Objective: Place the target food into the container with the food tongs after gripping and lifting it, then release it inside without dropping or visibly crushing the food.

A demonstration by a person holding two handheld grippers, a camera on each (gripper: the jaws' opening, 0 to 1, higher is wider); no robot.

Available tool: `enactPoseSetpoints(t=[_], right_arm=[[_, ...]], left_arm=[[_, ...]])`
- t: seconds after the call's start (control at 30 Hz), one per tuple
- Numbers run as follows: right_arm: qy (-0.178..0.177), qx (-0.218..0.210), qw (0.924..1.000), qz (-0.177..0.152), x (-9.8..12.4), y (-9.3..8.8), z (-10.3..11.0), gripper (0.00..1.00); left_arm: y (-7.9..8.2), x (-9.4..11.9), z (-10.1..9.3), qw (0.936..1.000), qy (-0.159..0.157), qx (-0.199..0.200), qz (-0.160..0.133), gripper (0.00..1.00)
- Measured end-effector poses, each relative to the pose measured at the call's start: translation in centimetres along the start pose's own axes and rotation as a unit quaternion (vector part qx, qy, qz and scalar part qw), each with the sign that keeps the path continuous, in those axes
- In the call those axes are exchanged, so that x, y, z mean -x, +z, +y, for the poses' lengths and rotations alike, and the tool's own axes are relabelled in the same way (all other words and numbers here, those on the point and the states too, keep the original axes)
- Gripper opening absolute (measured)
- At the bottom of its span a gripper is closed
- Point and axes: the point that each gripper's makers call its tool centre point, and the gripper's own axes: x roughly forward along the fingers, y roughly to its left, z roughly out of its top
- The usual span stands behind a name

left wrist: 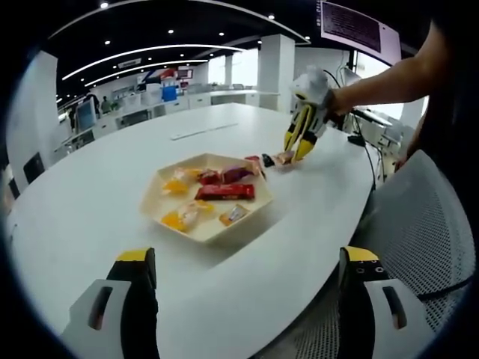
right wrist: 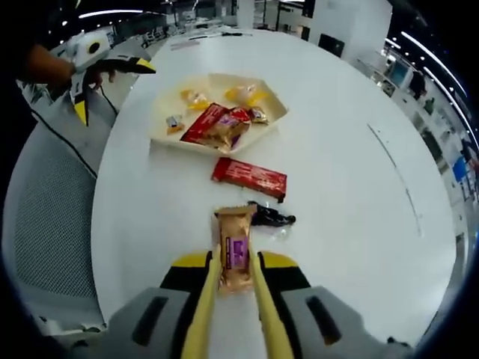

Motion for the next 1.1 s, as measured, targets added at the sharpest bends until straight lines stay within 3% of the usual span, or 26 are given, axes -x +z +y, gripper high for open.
enactPoseSetpoints(t=[1.1], right_arm=[[-0.032, 0.026, 0.9992, -0.002, 7.4, 4.6, -3.4, 0.23]], left_arm=[[0.9, 0.4, 0.3, 0.9996, 0.007, -0.002, -0.025, 0.99]])
